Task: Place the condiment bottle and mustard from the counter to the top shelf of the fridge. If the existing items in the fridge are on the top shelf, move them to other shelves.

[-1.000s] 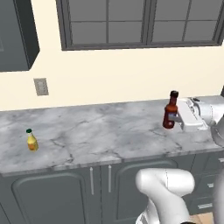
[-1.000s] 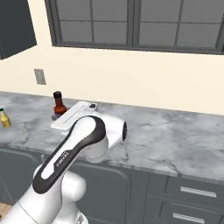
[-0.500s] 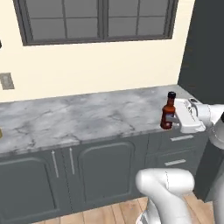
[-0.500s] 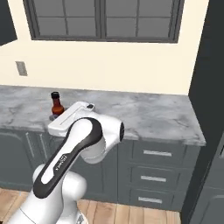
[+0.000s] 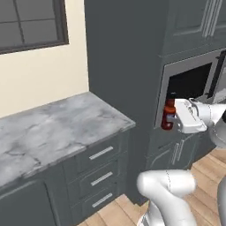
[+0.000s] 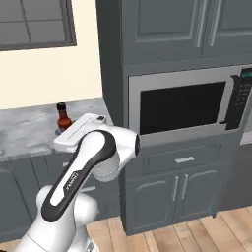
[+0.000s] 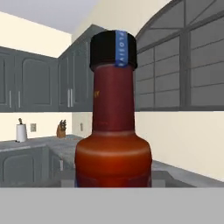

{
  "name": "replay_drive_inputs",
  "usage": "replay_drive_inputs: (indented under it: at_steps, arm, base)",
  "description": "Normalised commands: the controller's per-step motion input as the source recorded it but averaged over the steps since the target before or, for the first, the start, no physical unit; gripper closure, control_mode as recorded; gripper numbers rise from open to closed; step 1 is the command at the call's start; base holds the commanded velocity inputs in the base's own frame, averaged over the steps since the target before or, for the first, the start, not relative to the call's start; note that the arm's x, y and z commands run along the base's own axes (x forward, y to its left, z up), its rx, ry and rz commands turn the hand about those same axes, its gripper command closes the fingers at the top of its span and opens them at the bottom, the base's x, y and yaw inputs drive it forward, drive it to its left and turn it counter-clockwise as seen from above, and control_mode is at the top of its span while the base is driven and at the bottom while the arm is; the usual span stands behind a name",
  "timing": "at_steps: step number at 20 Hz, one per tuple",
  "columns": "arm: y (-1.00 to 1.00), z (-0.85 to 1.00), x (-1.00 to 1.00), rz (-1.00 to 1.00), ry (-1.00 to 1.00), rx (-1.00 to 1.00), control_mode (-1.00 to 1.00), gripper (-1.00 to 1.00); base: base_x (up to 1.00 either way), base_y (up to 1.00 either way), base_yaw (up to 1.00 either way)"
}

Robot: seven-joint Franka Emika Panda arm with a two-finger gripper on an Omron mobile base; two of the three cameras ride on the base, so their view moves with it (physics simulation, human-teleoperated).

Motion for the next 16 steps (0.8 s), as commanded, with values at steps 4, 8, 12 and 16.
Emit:
replay_drive_inputs:
  at_steps: [4, 8, 12, 16]
  arm:
    - [0.00, 0.00, 0.00, 0.00, 0.00, 0.00, 1.00, 1.00]
    - [0.00, 0.00, 0.00, 0.00, 0.00, 0.00, 1.00, 1.00]
    - [0.00, 0.00, 0.00, 0.00, 0.00, 0.00, 1.00, 1.00]
    - [0.00, 0.00, 0.00, 0.00, 0.00, 0.00, 1.00, 1.00]
  base:
    - [0.10, -1.00, -0.58]
    - [0.62, -1.00, -0.41]
    - [0.97, -0.94, -0.27]
    - [1.00, -0.62, -0.08]
